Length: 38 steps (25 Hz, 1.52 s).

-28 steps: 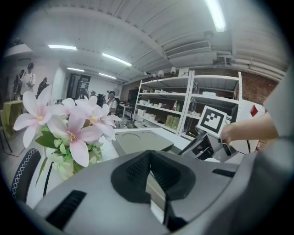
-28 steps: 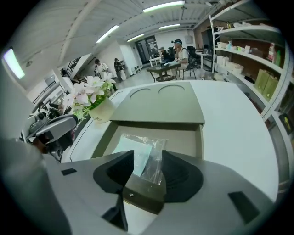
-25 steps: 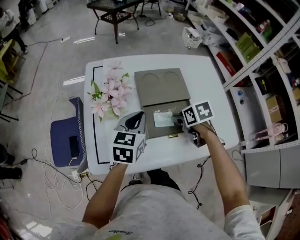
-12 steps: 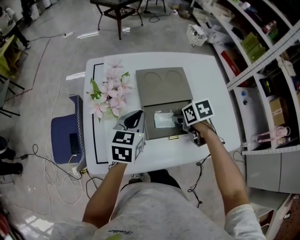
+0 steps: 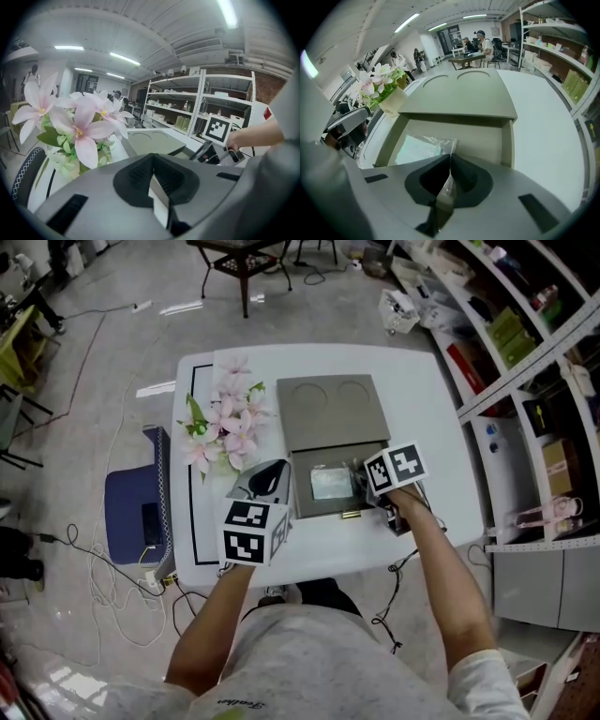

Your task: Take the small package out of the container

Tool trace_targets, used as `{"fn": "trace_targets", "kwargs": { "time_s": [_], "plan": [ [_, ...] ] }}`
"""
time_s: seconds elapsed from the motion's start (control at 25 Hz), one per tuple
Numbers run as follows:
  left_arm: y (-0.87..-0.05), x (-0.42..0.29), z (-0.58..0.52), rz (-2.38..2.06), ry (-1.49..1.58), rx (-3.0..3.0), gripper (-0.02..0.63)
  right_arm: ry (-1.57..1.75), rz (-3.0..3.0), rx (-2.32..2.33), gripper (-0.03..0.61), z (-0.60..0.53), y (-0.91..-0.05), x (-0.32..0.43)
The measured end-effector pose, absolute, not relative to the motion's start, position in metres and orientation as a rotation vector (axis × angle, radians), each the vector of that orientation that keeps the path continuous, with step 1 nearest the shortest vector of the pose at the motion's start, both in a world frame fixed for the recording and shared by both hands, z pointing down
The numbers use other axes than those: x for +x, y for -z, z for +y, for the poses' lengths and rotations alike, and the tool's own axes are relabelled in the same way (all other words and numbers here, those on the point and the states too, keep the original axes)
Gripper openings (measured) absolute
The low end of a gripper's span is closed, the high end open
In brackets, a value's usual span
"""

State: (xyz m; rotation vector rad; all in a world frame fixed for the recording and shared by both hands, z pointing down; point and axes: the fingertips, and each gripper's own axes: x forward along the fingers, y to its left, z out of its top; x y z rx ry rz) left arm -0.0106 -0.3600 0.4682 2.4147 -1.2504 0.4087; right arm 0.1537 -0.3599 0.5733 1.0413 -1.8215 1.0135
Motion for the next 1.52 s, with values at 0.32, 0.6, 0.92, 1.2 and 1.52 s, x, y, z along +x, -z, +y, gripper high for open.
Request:
{"fn": "trace_targets", "kwargs": {
  "time_s": [0.32, 0.6, 0.92, 1.2, 1.52],
  "plan": [
    [-0.466, -0.014, -0.354, -1.251, -0.413, 2.414, 0.005, -0.969, -1.848, 1.066, 0.008, -0.361, -0.568, 0.154],
    [-0.461, -0.016, -0.348, -1.246, -0.403, 2.427, 0.005, -0.978, -1.917, 1.146, 0.008, -0.356, -0.547, 0.156],
    [-0.452, -0.014, -0.337, -1.213, -0.390, 2.467, 0.005, -0.939, -1.995, 1.250, 0.008, -0.345, -0.514, 0.158],
    [-0.442, -0.018, -0.326, -1.189, -0.374, 2.507, 0.005, -0.864, -2.060, 1.353, 0.006, -0.336, -0.480, 0.151],
    [-0.428, -0.021, -0.303, -1.144, -0.377, 2.556, 0.005, -0.805, -2.139, 1.433, 0.006, -0.318, -0.437, 0.135]
  ]
}}
